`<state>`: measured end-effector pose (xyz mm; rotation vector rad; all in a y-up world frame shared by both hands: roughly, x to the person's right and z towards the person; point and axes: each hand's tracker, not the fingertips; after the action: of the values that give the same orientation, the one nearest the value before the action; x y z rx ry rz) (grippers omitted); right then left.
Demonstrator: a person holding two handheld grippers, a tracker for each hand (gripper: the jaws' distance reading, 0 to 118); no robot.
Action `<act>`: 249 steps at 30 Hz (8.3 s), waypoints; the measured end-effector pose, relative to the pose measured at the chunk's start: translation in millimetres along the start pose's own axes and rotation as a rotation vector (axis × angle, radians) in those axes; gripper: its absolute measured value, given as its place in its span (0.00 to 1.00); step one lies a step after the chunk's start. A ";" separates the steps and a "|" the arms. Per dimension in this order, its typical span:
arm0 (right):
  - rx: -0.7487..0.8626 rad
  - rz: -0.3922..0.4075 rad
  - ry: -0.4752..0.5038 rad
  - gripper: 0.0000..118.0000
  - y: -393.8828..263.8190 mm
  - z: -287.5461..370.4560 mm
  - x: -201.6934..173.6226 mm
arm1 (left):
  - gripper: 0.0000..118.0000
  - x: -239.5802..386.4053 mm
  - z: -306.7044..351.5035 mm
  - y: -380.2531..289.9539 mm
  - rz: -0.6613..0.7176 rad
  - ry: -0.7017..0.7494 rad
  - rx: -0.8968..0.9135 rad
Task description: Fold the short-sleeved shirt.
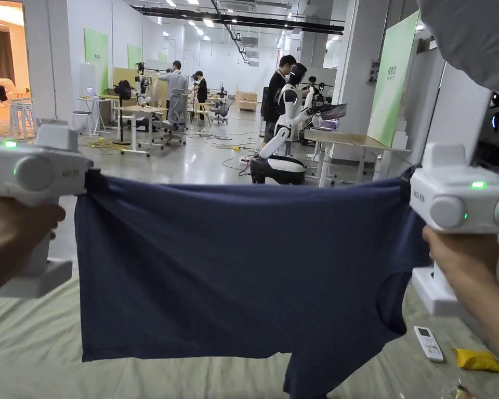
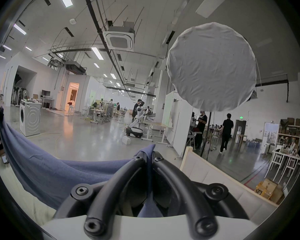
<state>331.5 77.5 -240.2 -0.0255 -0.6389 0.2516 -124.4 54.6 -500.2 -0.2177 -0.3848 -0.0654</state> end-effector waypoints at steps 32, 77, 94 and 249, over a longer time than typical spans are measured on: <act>-0.399 0.104 0.129 0.04 -246.3 332.4 -6.9 | 0.05 -33.5 269.4 -337.7 0.065 -0.057 -0.295; -0.099 -0.123 0.097 0.23 -244.7 291.7 -111.3 | 0.13 70.6 222.0 -318.9 -0.022 -0.023 -0.033; -0.058 -0.123 0.151 0.00 -242.4 279.0 -115.3 | 0.01 77.8 207.1 -321.0 -0.051 0.003 -0.035; 0.005 -0.006 -0.007 0.04 19.6 -2.7 3.8 | 0.02 -13.8 10.3 44.9 -0.081 0.096 0.057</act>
<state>331.6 97.5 -242.1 -0.0175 -0.6447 0.2474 -136.3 101.0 -505.0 -0.1426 -0.2989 -0.1436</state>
